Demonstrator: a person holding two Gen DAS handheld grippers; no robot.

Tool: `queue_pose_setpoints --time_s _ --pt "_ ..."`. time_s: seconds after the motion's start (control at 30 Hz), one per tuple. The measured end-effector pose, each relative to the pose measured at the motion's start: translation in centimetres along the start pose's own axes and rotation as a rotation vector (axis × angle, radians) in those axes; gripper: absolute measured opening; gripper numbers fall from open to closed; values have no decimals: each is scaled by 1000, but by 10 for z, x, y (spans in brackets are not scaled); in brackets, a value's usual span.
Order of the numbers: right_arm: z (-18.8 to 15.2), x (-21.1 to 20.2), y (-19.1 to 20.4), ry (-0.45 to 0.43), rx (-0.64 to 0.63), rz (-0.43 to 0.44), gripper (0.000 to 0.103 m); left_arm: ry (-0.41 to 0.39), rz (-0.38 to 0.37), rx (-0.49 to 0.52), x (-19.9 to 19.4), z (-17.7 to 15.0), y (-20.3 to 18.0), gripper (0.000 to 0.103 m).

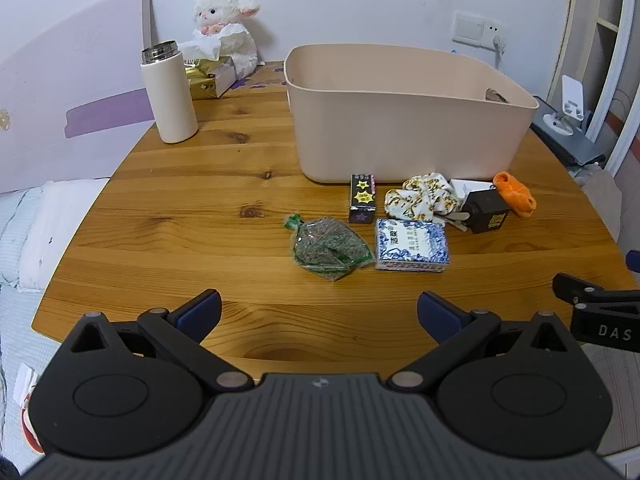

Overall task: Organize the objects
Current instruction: 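Grasp the green herb bag with left tool while right tool grasps orange toy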

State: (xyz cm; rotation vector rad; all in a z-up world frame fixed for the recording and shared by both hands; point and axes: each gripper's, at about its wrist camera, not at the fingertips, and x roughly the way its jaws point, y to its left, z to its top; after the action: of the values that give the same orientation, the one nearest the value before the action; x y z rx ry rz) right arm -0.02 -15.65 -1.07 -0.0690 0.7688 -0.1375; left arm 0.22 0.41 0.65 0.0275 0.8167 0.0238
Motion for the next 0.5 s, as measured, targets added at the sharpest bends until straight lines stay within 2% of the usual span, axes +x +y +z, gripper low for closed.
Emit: queue_pose_setpoints --time_s 0.5 --pt "2 16 -1 9 3 -9 103 34 17 -10 21 1 6 103"
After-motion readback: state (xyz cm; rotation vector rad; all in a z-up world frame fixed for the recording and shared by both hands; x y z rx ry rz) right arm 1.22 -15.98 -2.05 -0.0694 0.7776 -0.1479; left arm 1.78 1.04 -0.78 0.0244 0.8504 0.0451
